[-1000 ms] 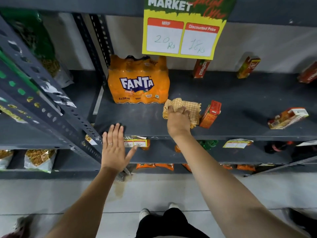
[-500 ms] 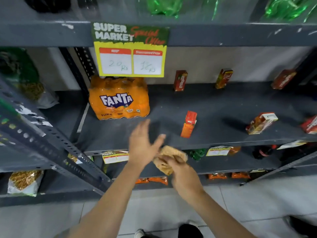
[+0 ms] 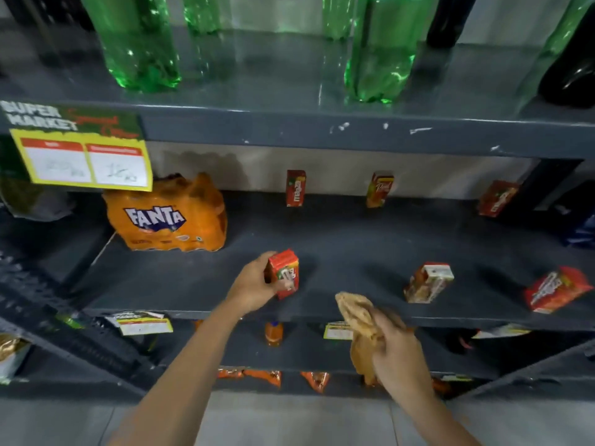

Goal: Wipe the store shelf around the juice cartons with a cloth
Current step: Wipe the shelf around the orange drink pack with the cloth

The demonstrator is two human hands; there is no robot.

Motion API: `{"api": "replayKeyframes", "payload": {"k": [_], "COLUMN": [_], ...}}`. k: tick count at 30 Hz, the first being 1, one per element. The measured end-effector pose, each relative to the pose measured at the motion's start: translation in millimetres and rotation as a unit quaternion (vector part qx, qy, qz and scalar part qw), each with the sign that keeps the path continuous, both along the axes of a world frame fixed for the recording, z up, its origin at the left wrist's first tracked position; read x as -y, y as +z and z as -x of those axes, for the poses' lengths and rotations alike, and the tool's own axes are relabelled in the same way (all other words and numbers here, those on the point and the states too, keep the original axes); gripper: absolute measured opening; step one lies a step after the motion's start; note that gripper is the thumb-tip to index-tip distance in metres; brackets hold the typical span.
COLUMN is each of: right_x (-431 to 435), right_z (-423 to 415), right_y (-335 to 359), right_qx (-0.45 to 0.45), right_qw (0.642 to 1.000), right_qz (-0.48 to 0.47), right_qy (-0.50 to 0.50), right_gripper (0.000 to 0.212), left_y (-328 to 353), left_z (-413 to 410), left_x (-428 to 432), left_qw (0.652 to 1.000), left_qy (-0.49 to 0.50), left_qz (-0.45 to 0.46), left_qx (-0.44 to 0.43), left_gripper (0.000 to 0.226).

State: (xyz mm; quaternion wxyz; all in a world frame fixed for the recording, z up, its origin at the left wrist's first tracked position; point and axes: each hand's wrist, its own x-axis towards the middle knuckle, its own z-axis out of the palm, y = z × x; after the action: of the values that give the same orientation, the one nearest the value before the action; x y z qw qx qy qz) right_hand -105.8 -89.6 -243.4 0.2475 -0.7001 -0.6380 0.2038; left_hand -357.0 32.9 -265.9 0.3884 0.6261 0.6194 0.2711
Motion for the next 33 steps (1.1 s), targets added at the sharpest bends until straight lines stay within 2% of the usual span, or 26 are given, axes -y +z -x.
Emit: {"api": "replayKeyframes", "payload": {"k": [3,9,12,17,19,21,24,26,27,30,33], "right_x": [-36,-145,-191,-236,-246,-248,-245,-242,-242,-232,-216], "right_z": [-5,10,31,83,103,120,133,132,126,97,51], "right_y": [18,47,48,43,34,22,-1,-16,-19,-23,-28], "right_qx": [0.010,0.035,0.054,0.099,0.108,0.125,0.138,0.128,0.101,0.009,0.034], "right_qw": [0.998,0.985,0.982,0.950,0.932,0.919,0.897,0.871,0.871,0.912,0.950], "right_qz": [-0.055,-0.137,-0.112,-0.033,-0.018,0.016,0.096,0.104,0.095,0.082,0.068], "right_qy": [0.022,0.103,0.144,0.295,0.346,0.374,0.408,0.464,0.472,0.403,0.302], "right_gripper": [0.052,0.058,0.058,0.053,0.051,0.050,0.044,0.050,0.052,0.052,0.042], "left_y": [11,13,20,25,22,15,-9,-29,-36,-53,-61], "left_z": [7,16,18,30,41,50,54,52,51,43,36], "left_x": [-9,-21,-24,-18,-10,1,13,16,16,18,18], "left_qw": [0.996,0.991,0.984,0.980,0.986,0.995,0.993,0.989,0.986,0.972,0.953], "left_qy": [-0.071,-0.097,-0.136,-0.146,-0.116,-0.070,0.007,0.042,0.062,0.100,0.119], "left_qz": [0.052,0.091,0.112,0.134,0.117,0.054,-0.058,-0.079,-0.086,-0.122,-0.161], "left_qx": [-0.003,-0.009,-0.009,-0.001,0.009,-0.043,-0.104,-0.120,-0.128,-0.172,-0.227], "left_gripper": [0.063,0.059,0.060,0.089,0.075,0.060,0.060,0.060,0.058,0.049,0.047]}}
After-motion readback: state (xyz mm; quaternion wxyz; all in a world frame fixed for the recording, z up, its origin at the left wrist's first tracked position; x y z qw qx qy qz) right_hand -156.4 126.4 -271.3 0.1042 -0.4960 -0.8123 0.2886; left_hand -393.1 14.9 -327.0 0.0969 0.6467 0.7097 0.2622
